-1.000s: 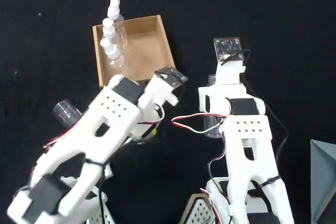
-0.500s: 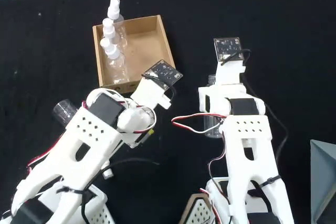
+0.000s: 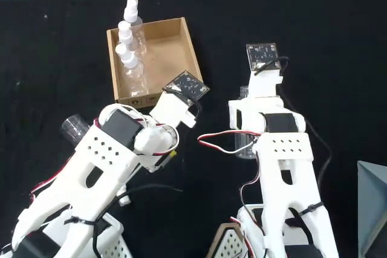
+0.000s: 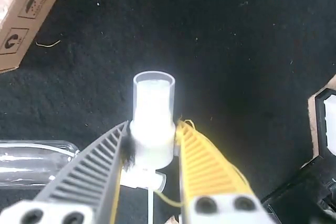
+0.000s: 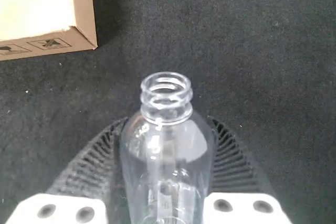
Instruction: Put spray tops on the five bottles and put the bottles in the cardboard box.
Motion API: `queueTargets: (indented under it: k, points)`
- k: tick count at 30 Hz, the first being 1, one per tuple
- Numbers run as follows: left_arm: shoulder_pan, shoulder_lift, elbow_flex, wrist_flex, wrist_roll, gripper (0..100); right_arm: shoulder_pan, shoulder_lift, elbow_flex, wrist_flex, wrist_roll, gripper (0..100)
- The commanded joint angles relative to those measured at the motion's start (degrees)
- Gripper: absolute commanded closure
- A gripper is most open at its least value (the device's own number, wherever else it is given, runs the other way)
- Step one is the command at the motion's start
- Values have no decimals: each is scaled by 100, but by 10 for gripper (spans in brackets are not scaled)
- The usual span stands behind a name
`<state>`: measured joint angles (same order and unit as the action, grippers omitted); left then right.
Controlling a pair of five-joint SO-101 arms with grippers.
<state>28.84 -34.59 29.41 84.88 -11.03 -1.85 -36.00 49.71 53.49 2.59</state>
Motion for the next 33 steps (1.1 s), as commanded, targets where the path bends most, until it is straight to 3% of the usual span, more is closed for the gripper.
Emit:
queueTargets:
  k: [1, 9, 23, 33]
  points:
    - [22, -220, -92, -88, 62, 971, 185, -743, -145, -79, -44, 899]
    - [31, -229, -101, -158, 62, 971, 141, -1604, 277, -114, -44, 898]
    - [31, -229, -163, -141, 62, 971, 141, -1657, 286, -105, -44, 899]
    - [22, -1319, 92, -158, 369, 971, 141, -1657, 286, -105, -44, 899]
